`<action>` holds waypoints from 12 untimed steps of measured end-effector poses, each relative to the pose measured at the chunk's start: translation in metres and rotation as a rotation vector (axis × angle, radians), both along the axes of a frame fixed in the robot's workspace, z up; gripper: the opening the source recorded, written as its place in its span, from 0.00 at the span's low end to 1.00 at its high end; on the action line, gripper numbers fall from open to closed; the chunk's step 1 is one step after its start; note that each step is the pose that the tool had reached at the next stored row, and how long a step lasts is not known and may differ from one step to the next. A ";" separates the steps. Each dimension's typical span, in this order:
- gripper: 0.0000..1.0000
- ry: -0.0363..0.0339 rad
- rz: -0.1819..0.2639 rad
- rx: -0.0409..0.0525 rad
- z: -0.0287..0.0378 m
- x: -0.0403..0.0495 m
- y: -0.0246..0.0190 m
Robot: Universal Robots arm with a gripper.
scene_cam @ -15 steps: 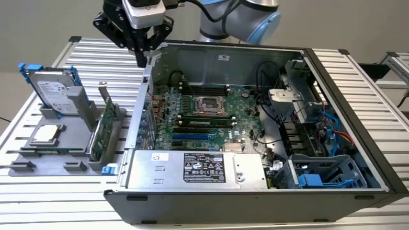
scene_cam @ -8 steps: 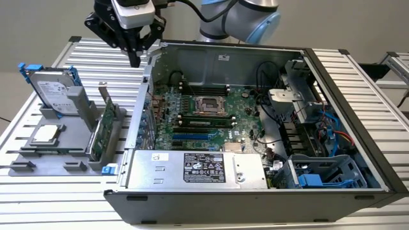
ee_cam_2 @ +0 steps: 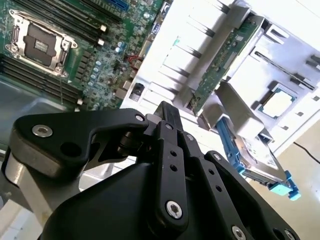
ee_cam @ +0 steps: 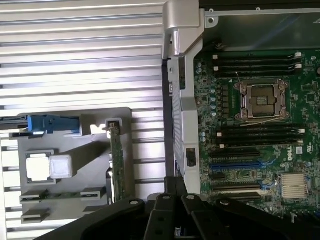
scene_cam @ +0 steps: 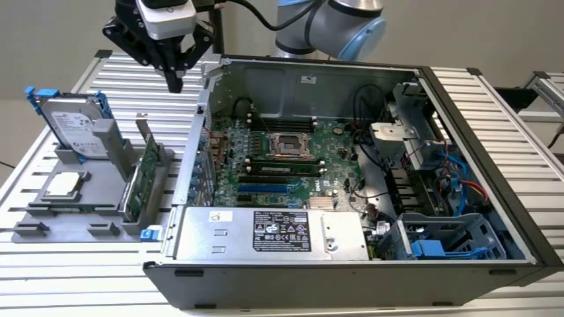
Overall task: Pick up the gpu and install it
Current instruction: 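Reach for the gpu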
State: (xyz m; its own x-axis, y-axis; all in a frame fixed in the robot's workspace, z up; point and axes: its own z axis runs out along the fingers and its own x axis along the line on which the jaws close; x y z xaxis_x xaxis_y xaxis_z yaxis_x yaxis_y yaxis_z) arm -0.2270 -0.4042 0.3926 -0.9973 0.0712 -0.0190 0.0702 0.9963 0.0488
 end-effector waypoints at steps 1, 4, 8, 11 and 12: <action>0.00 0.0000 0.000 0.0000 0.0000 -0.0019 -0.0001; 0.00 0.0000 0.000 -0.0001 0.0000 -0.0075 -0.0004; 0.00 0.0000 0.000 0.0000 0.0000 -0.0148 -0.0007; 0.00 -0.0001 0.000 0.0000 0.0000 -0.0206 -0.0009; 0.00 0.0000 0.000 0.0000 0.0000 -0.0225 -0.0010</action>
